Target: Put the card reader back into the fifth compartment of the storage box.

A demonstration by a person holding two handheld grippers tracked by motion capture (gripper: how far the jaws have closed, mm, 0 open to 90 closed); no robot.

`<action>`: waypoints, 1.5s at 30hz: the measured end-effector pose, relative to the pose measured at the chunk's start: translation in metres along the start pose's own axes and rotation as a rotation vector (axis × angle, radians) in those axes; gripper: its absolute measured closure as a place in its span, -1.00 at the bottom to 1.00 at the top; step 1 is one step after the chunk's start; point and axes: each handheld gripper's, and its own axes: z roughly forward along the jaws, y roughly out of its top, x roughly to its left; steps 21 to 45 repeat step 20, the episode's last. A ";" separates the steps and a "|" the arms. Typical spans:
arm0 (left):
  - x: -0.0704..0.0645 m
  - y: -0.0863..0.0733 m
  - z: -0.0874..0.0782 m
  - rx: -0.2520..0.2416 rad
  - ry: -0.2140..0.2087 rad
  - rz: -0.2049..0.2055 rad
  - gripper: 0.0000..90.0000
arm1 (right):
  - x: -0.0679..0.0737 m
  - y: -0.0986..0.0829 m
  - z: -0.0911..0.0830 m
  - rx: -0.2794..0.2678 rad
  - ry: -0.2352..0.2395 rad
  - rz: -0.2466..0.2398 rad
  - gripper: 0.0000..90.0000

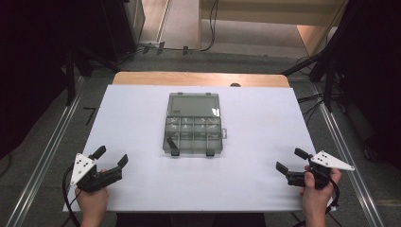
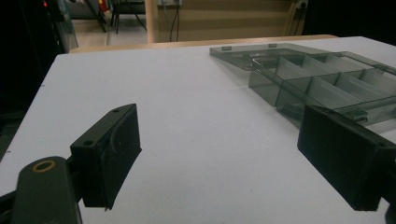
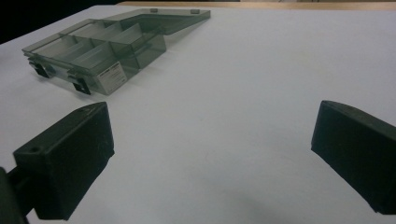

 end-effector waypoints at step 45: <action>-0.001 0.000 0.000 0.003 0.000 0.005 -0.70 | -0.016 -0.008 -0.009 -0.008 0.001 0.015 -1.00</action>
